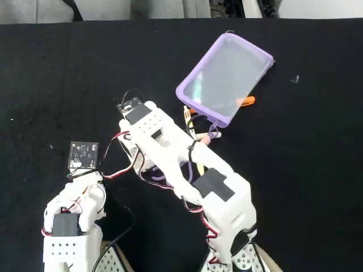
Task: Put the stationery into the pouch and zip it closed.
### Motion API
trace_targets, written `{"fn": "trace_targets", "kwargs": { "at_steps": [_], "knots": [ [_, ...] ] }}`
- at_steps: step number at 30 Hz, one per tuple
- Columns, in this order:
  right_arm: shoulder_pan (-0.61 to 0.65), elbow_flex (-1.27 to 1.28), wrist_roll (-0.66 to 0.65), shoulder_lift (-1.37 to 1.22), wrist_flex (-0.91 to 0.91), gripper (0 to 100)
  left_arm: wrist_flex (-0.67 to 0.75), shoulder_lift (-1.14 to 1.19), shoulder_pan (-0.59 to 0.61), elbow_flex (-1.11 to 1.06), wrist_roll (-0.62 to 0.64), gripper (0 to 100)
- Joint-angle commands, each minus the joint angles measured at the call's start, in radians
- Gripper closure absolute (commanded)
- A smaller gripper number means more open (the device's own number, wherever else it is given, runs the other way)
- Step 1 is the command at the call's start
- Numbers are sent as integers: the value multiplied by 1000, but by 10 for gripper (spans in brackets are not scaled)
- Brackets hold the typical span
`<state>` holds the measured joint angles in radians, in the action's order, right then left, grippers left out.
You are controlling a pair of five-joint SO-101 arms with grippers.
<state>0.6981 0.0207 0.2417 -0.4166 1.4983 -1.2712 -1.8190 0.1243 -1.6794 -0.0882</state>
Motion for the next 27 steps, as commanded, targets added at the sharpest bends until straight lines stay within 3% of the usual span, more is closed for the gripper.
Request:
{"fn": "trace_targets", "kwargs": {
  "at_steps": [1,14,27],
  "knots": [
    [17,7,9,68,-2,705,-5,-6,2,-18,8,970],
    [138,226,-49,334,-91,704,-5,-6,2,-18,8,970],
    [91,62,-81,76,46,704,-5,-6,2,-18,8,970]
  ]
}}
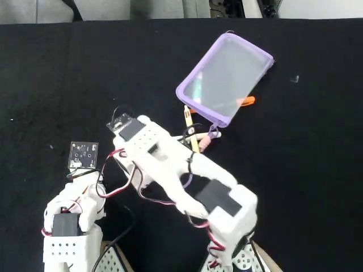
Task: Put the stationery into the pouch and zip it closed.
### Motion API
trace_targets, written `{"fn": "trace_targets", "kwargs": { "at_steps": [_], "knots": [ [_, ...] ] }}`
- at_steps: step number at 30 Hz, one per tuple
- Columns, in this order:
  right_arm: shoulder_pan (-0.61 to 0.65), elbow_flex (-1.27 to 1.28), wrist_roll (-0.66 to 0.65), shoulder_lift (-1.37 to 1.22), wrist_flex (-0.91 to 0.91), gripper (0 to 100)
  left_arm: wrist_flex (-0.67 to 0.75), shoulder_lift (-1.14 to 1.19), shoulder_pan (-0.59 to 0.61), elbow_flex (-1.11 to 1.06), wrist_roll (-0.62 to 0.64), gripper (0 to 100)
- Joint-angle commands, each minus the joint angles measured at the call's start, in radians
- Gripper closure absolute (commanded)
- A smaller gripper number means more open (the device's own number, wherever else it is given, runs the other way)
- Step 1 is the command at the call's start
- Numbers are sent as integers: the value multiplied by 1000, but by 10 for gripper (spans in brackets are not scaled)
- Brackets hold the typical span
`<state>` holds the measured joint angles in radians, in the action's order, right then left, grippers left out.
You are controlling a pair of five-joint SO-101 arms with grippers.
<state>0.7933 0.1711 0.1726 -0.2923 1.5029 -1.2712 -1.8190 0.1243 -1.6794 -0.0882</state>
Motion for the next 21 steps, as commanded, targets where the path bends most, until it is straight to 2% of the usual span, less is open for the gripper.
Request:
{"fn": "trace_targets", "kwargs": {
  "at_steps": [1,21],
  "knots": [
    [-2,-99,-12,-67,44,704,-5,-6,2,-18,8,970],
    [-3,-119,-14,-110,-61,704,-5,-6,2,-18,8,970]
  ]
}}
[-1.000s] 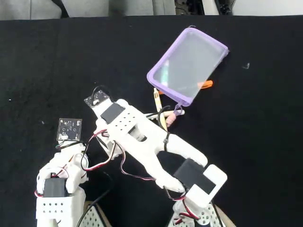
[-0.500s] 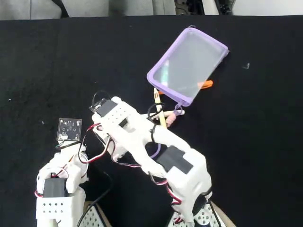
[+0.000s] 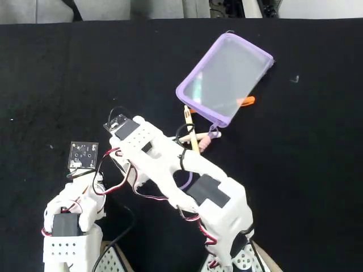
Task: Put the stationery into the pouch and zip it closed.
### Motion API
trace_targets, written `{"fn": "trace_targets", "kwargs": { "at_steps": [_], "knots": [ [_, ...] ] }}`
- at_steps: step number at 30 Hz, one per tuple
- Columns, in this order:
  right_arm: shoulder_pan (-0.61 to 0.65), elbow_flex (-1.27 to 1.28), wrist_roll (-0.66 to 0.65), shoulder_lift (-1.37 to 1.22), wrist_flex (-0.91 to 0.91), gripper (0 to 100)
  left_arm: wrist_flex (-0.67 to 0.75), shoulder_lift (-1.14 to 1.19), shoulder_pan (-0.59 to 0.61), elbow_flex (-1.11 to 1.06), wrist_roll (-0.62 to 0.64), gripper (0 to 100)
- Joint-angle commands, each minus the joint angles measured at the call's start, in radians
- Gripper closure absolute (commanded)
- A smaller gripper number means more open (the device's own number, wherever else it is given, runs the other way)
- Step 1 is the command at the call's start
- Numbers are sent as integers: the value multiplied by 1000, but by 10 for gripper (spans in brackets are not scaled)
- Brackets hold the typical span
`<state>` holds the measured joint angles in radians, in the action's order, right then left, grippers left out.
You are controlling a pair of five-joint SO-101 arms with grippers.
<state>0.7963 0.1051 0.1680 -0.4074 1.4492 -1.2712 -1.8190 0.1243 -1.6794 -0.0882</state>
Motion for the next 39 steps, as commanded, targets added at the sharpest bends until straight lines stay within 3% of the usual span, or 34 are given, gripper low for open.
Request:
{"fn": "trace_targets", "kwargs": {
  "at_steps": [1,12,18,22,26,30,39],
  "knots": [
    [-6,-59,-9,5,-8,704,-5,-6,2,-18,8,970],
    [-15,-70,-3,33,80,704,-5,-6,2,-18,8,970],
    [-97,-128,-3,-31,66,704,-5,-6,2,-18,8,970],
    [-149,-269,-12,-54,184,704,-5,-6,2,-18,8,970],
    [-230,-369,-115,-58,270,704,-5,-6,2,-18,8,970],
    [-285,-380,-137,-56,269,704,-5,-6,2,-18,8,970],
    [-302,-377,-138,-53,269,704,-5,-6,2,-18,8,970]
  ]
}}
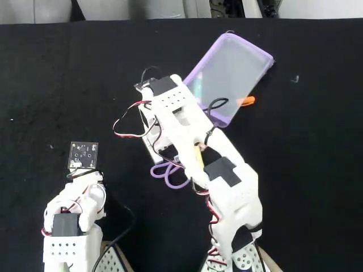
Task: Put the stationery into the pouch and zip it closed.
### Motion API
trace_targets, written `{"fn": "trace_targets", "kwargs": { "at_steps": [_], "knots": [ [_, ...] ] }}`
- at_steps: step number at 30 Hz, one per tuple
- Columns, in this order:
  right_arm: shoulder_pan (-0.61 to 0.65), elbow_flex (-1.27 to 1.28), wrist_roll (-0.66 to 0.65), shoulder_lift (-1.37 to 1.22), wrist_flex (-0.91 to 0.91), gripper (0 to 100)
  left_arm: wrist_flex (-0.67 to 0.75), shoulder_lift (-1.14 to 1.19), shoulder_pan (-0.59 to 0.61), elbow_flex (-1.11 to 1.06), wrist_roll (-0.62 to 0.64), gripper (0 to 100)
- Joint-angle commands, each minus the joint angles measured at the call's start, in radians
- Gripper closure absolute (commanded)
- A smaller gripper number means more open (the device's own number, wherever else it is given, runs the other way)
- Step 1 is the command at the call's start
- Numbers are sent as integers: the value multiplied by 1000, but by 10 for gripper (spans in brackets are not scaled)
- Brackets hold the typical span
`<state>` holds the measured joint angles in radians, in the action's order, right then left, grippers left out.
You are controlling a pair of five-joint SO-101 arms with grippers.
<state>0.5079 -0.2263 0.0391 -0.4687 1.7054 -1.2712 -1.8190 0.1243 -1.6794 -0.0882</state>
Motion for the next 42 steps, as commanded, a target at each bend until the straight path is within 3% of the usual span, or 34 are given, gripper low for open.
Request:
{"fn": "trace_targets", "kwargs": {
  "at_steps": [1,28,42],
  "knots": [
    [-17,-45,-9,7,12,704,-5,-6,2,-18,8,970],
    [-69,-50,-15,2,-3,704,-5,-6,2,-18,8,970],
    [-38,-45,-9,7,2,704,-5,-6,2,-18,8,970]
  ]
}}
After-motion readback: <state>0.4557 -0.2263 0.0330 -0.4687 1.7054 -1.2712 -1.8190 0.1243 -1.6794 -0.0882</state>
